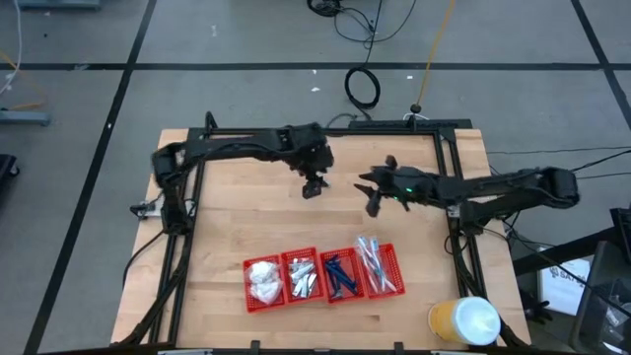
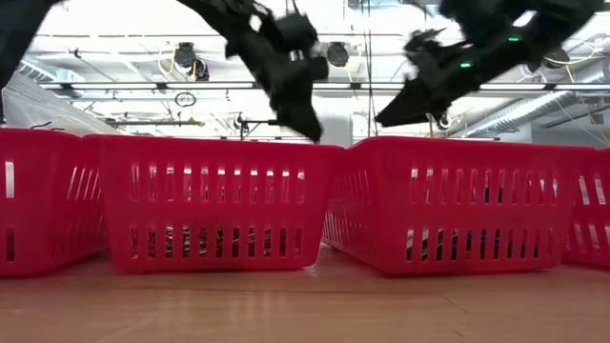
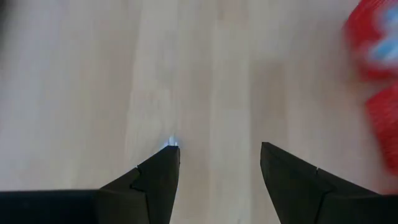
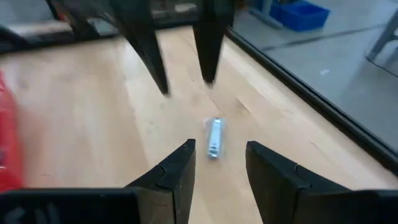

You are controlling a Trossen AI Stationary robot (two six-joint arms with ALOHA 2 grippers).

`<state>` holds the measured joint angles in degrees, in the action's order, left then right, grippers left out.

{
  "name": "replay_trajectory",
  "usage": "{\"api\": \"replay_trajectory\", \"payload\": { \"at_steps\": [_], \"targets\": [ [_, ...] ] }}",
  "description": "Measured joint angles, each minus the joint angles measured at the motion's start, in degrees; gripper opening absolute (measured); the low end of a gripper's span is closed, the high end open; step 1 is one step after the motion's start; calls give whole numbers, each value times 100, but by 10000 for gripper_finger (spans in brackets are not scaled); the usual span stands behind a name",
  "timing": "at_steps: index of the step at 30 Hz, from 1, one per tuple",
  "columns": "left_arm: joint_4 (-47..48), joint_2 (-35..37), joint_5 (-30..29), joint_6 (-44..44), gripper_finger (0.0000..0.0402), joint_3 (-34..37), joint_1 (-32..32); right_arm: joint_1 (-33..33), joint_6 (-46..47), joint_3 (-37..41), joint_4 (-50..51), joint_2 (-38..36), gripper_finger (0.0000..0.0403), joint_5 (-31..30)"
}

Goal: Pick & Place Travel size toiletries
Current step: Put the silver nail cutter into the middle left red bin

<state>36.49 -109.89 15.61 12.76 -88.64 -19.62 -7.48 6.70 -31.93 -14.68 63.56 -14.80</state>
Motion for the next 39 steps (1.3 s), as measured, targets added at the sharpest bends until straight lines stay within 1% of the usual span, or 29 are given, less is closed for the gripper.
{"api": "replay_trajectory", "payload": {
  "at_steps": [3,6,8,10,12,16,19,22,25,28,31,35,36,39],
  "targets": [
    [-586,668,-46,-5,218,412,103,-207,-290,-574,149,710,130,249],
    [-1134,1463,-73,-68,218,1032,183,-438,-318,-1014,164,1449,132,846],
    [-1580,2037,-171,-170,218,1501,235,-552,-291,-1291,172,1984,142,1178],
    [-2098,2576,-340,-302,218,2011,296,-612,-301,-1583,163,2542,160,1291],
    [-2643,3010,-611,-454,218,2531,370,-678,-380,-1867,173,3074,181,1305],
    [-3412,3644,-1180,-649,218,3378,484,-799,-439,-2424,206,4020,216,1029],
    [-3591,3922,-1483,-748,218,3791,518,-900,-409,-2766,488,4458,226,1033],
    [-3573,4042,-1573,-883,218,4050,516,-980,-396,-2975,659,4778,225,1043],
    [-3624,4051,-1581,-920,218,4168,514,-1007,-391,-3085,612,4979,210,1214],
    [-3636,4050,-1580,-928,218,4252,514,-1027,-380,-3090,676,4987,182,1484],
    [-3616,4050,-1580,-1013,218,4280,514,-1019,-440,-3092,849,4987,134,1472],
    [-3540,4050,-1578,-1168,218,4280,505,-1017,-518,-3092,957,4961,47,1507],
    [-3490,4050,-1577,-1181,218,4280,505,-1017,-573,-3090,964,4956,40,1507],
    [-3506,3980,-1572,-1181,218,4280,514,-1001,-696,-3086,936,4924,41,1506]
  ]
}}
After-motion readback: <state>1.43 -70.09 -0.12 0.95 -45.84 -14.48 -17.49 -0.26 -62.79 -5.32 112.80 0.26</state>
